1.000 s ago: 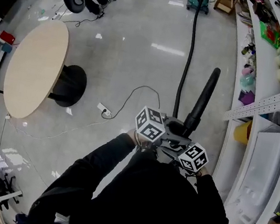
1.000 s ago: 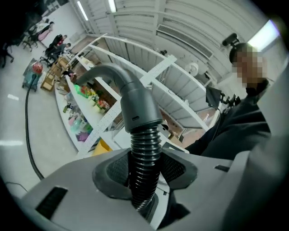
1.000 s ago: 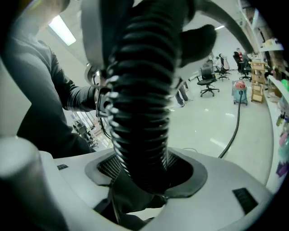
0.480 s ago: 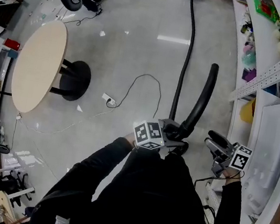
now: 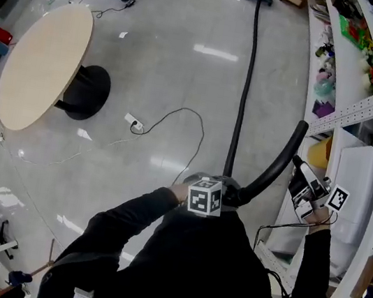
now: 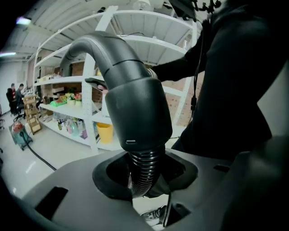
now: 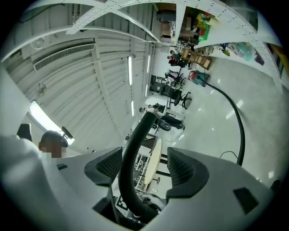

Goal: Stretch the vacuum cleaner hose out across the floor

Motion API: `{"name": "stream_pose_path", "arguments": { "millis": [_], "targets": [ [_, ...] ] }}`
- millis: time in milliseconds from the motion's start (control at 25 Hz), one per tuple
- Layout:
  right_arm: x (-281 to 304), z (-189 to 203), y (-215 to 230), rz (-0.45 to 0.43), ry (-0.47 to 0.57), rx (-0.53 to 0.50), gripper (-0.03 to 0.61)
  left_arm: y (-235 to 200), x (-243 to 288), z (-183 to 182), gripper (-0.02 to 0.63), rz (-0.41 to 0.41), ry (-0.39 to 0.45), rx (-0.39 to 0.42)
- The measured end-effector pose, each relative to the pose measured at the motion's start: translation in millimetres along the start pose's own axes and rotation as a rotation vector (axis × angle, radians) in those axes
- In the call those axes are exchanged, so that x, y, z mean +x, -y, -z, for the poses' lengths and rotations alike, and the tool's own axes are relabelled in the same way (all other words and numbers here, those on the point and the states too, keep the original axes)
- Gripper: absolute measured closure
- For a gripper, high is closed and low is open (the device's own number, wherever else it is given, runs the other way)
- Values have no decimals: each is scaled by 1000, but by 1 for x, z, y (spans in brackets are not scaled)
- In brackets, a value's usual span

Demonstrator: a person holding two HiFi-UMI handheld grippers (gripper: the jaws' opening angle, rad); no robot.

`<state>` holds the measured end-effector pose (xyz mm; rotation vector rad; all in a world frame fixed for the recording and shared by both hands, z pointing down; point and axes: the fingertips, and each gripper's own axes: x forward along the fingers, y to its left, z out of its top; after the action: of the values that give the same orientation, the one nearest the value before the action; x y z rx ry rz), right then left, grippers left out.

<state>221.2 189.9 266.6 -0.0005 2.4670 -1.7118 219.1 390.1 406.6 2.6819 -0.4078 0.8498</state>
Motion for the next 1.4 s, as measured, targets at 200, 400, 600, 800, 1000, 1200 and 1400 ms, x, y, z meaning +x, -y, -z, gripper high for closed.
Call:
{"name": "stream_pose_path", "arguments": {
  "millis": [200,400,600,800,1000,1200,1400],
  "targets": [
    [61,67,-29,45,-112,-32,278,35,-14,56,430,21,-87,136],
    [75,118,-56,62,-178,-99,282,72,-8,89,430,58,-174,218],
    [46,132,-47,113,-175,-119,299,86,1,97,430,66,-234,249],
    [19,140,-68,37,-170,-206,380,71,18,100,430,-69,-293,261],
    [-30,178,-85,8,-237,-439,406,45,40,93,413,-381,-297,202],
    [-90,241,-27,122,-368,-578,431,86,58,118,413,-455,-375,-84],
    [-145,328,43,254,-527,-625,433,141,67,124,413,-467,-241,-508]
  ]
}}
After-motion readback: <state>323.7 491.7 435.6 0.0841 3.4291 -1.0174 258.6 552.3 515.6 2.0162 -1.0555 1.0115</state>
